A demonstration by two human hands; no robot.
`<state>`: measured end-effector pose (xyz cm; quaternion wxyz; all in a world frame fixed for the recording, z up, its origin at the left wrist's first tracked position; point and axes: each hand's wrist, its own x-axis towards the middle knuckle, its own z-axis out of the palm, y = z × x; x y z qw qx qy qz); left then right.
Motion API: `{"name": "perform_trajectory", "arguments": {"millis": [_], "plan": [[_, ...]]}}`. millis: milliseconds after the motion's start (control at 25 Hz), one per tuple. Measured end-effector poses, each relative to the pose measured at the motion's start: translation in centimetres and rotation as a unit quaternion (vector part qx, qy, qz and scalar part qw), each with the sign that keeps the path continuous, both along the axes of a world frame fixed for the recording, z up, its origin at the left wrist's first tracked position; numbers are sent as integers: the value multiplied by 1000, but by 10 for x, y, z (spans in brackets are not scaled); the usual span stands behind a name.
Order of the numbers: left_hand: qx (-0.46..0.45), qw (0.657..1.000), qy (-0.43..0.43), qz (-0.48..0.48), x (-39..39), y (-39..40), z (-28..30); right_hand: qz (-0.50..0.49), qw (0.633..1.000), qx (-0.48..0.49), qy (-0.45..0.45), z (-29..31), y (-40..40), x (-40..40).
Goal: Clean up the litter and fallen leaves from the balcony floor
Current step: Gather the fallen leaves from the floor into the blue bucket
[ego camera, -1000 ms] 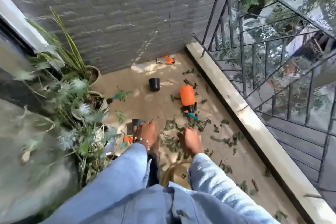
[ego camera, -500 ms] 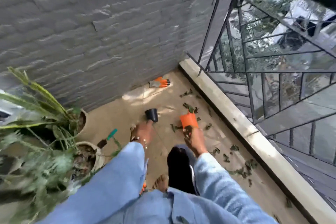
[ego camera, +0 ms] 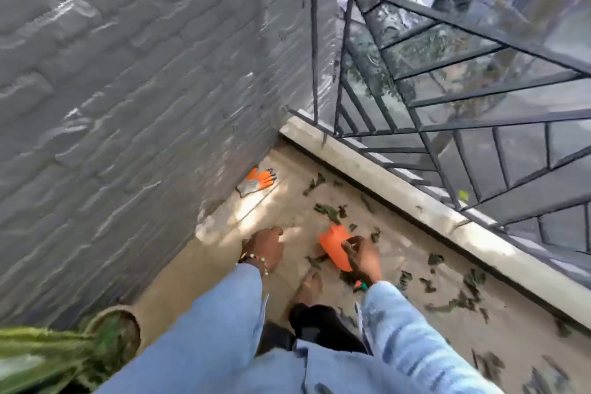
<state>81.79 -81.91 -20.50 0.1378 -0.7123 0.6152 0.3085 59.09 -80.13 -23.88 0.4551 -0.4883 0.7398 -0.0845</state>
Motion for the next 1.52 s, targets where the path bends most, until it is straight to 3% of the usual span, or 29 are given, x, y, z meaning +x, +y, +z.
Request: {"name": "perform_trajectory", "arguments": {"millis": [280, 520, 720, 920, 1040, 1200, 1280, 1400, 1520], "plan": [[21, 995, 5, -97, -13, -109, 9, -122, 990, 74, -10, -14, -54, -24], [65, 966, 21, -248, -36, -172, -26, -310, 942, 123, -45, -64, -40, -8], [105, 917, 11, -384, -55, -210, -122, -455, 871, 177, -55, -145, -20, 34], [151, 863, -13, -482, -67, -242, -262, -570, 793, 199, -82, -276, -25, 102], [158, 869, 1, -468, -53, -242, -357, -575, 780, 230, -87, -393, -20, 138], [192, 889, 21, -416, -22, -223, -461, -582, 755, 301, -9, -522, -22, 157], [202, 909, 22, -363, -4, -218, -507, -625, 737, 257, -8, -559, -41, 154], [209, 933, 27, -293, 12, -221, -546, -709, 680, 184, 28, -607, -64, 156], [227, 945, 48, -232, 16, -223, -566, -706, 676, 195, 77, -620, -69, 151]]}}
